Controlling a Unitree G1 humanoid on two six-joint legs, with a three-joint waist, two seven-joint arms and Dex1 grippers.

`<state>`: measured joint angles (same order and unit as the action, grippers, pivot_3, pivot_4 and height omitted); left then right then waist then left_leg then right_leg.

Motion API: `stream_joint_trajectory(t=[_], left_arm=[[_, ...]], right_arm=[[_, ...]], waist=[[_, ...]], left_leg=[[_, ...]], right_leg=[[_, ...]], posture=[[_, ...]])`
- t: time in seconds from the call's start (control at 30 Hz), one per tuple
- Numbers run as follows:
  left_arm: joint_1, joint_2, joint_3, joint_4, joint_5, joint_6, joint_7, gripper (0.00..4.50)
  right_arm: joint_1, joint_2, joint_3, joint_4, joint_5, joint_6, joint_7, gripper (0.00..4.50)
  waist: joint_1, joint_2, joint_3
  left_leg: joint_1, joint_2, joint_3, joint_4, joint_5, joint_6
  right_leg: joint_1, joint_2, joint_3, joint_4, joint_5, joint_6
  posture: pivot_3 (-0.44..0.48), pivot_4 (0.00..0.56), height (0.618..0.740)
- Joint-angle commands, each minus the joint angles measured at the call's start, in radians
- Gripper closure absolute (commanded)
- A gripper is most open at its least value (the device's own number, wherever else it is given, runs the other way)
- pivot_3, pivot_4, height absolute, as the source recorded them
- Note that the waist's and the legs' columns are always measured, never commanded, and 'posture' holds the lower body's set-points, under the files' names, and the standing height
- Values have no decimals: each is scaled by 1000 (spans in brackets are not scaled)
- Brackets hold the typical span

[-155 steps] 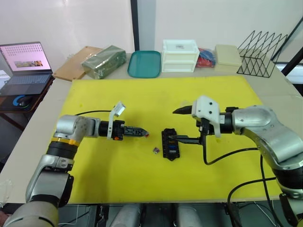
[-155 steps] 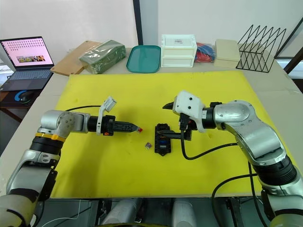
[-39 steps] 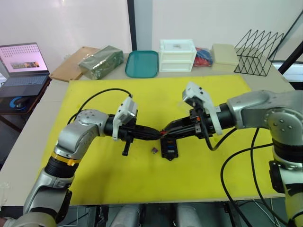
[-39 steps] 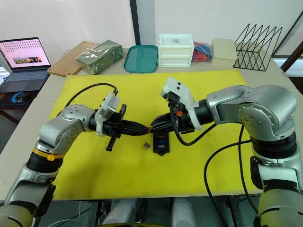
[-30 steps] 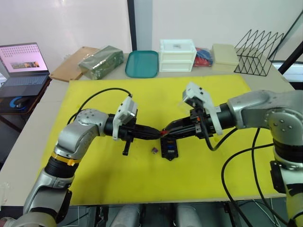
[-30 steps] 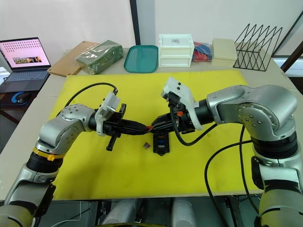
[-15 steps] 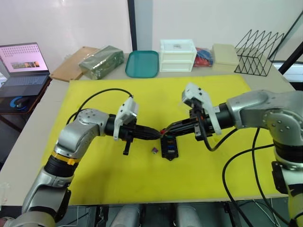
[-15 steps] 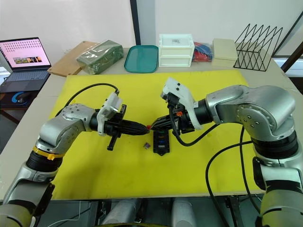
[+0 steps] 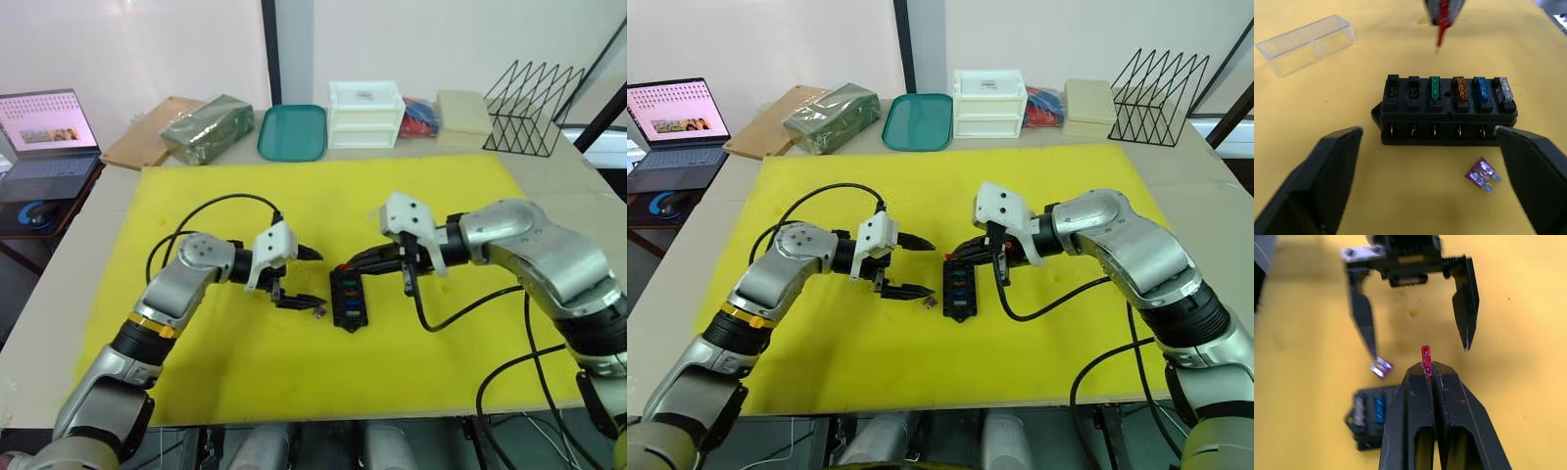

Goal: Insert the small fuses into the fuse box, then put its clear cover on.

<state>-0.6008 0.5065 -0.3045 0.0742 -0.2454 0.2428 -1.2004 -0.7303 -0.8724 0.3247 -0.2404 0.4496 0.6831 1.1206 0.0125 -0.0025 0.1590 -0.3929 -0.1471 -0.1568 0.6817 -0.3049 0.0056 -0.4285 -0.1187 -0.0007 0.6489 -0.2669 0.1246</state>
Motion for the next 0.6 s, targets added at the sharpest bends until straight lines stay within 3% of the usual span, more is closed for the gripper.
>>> stream_joint_trajectory(t=[0.03, 0.6], left_arm=[[-7, -9, -6, -2, 21, -54, -10, 31], [1, -32, 3, 10, 46, -63, -5, 31]], right_arm=[[-12, 25, 0, 48, -48, -70, 38, 4500], [7, 96, 2, 166, -150, -149, 120, 4500]], waist=[[-1, 0, 0], [-1, 0, 0]], left_leg=[[0, 0, 0, 0, 0, 0], [0, 0, 0, 0, 0, 0]], right_leg=[[0, 0, 0, 0, 0, 0], [0, 0, 0, 0, 0, 0]], posture=[[0, 150, 740], [0, 150, 740]])
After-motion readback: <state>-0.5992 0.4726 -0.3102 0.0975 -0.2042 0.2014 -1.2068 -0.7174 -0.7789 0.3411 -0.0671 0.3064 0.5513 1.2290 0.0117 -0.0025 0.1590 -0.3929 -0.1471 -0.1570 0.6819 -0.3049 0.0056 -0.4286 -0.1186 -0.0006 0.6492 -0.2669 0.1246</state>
